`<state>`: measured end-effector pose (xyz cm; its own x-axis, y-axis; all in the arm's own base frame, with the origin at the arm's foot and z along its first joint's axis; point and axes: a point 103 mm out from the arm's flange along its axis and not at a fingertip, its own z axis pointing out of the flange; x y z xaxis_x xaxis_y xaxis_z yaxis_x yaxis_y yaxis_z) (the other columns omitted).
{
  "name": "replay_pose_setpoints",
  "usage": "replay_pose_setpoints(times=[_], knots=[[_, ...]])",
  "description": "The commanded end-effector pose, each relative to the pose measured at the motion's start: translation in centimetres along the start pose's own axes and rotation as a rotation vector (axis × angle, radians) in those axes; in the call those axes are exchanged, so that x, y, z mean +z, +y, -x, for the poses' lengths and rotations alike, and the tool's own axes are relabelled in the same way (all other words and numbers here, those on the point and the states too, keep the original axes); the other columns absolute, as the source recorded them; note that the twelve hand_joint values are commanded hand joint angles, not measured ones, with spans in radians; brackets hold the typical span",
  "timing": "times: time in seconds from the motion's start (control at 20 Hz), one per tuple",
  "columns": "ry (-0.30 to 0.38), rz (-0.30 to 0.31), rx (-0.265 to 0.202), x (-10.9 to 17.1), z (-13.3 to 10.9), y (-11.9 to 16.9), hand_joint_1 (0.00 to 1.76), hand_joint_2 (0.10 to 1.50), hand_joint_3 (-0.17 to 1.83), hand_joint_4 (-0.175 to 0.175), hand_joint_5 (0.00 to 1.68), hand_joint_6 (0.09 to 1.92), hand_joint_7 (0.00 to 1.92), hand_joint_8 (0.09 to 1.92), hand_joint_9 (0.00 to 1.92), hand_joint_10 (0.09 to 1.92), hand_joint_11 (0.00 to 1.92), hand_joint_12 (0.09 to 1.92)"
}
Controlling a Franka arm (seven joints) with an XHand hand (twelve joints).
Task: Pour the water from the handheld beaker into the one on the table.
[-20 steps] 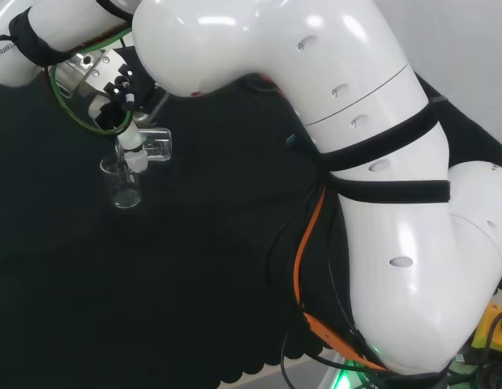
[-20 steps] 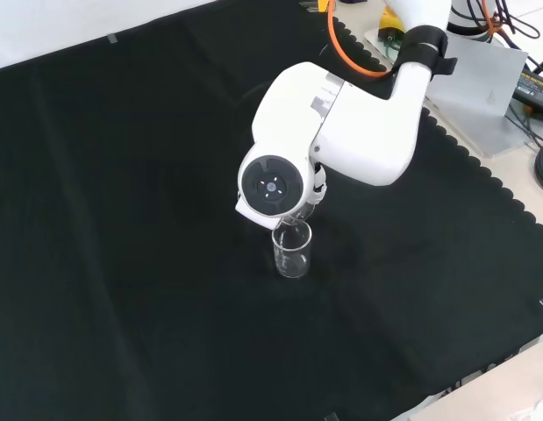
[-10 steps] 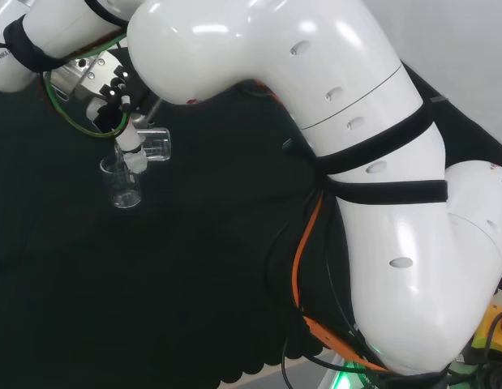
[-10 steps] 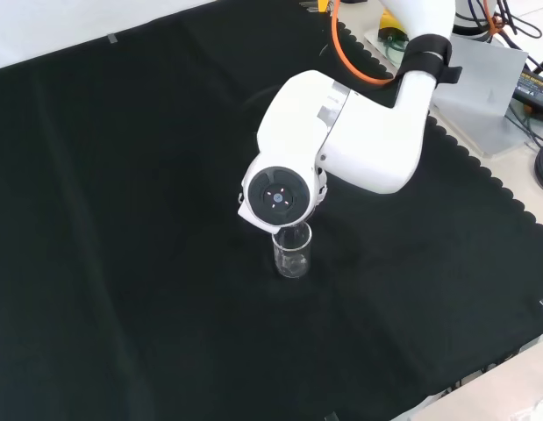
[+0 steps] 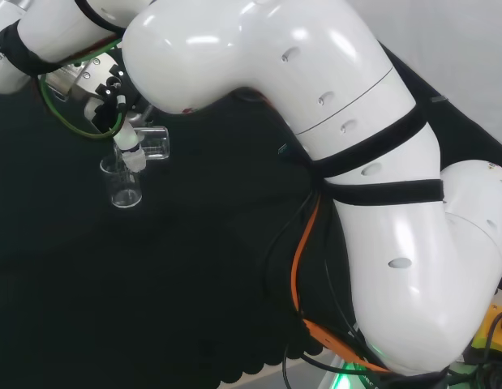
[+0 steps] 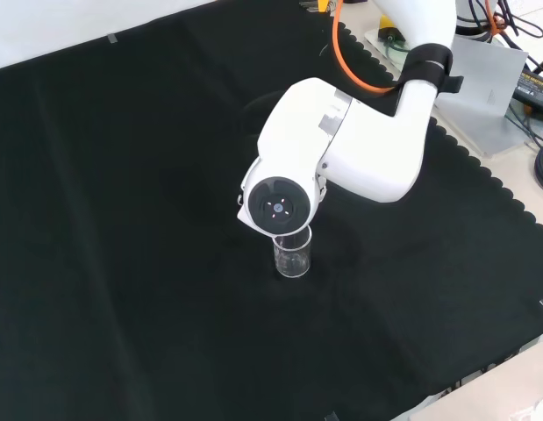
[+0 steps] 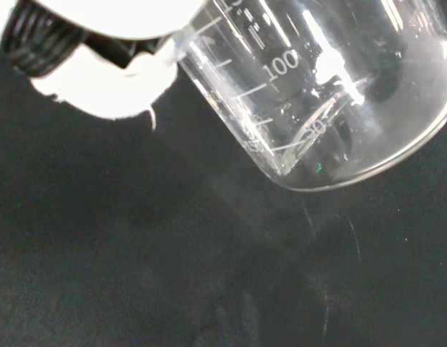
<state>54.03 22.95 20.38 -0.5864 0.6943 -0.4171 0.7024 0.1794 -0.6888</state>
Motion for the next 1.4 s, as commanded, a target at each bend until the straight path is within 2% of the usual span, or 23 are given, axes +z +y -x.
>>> replay_pose_setpoints(times=[0.05, 0.3, 0.6, 1.4], knots=[[-0.009, -0.022, 0.004, 0.16, 0.04, -0.04, 1.12, 0.63, 0.72, 0.175, 1.27, 0.72, 1.66, 0.09, 1.56, 0.09, 1.11, 0.91], [-0.004, -0.027, 0.004, 0.46, 0.46, -0.22, 1.12, 0.63, 0.72, 0.175, 1.26, 0.72, 1.66, 0.09, 1.56, 0.09, 1.11, 0.91], [-0.021, -0.051, 0.010, 0.06, -0.11, -0.13, 1.12, 0.63, 0.72, 0.175, 1.26, 0.72, 1.66, 0.09, 1.56, 0.09, 1.11, 0.91], [-0.014, -0.058, 0.005, 0.08, 0.01, -0.30, 1.12, 0.63, 0.72, 0.175, 1.26, 0.72, 1.66, 0.09, 1.56, 0.09, 1.11, 0.91]])
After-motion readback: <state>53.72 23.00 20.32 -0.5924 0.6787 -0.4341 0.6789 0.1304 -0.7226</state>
